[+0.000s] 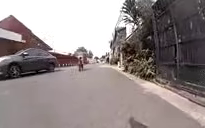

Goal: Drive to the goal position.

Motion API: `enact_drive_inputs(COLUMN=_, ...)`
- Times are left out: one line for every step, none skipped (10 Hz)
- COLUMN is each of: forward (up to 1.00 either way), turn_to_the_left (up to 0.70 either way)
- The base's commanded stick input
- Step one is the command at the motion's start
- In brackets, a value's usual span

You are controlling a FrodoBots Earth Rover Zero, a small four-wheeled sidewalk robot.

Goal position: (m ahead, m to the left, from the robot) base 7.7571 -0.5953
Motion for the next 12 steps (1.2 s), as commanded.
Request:
enact_drive_inputs(forward=0.70, turn_to_the_left=0.00)
enact_drive_inputs(forward=0.70, turn_to_the_left=0.00)
enact_drive_inputs(forward=0.70, turn_to_the_left=0.00)
enact_drive_inputs(forward=0.70, turn_to_the_left=0.00)
enact_drive_inputs(forward=0.70, turn_to_the_left=0.00)
enact_drive_inputs(forward=0.70, turn_to_the_left=0.00)
enact_drive_inputs(forward=0.70, turn_to_the_left=0.00)
enact_drive_inputs(forward=0.70, turn_to_the_left=0.00)
enact_drive_inputs(forward=0.70, turn_to_the_left=0.00)
enact_drive_inputs(forward=0.70, turn_to_the_left=0.00)
enact_drive_inputs(forward=0.70, turn_to_the_left=0.00)
enact_drive_inputs(forward=0.70, turn_to_the_left=0.00)
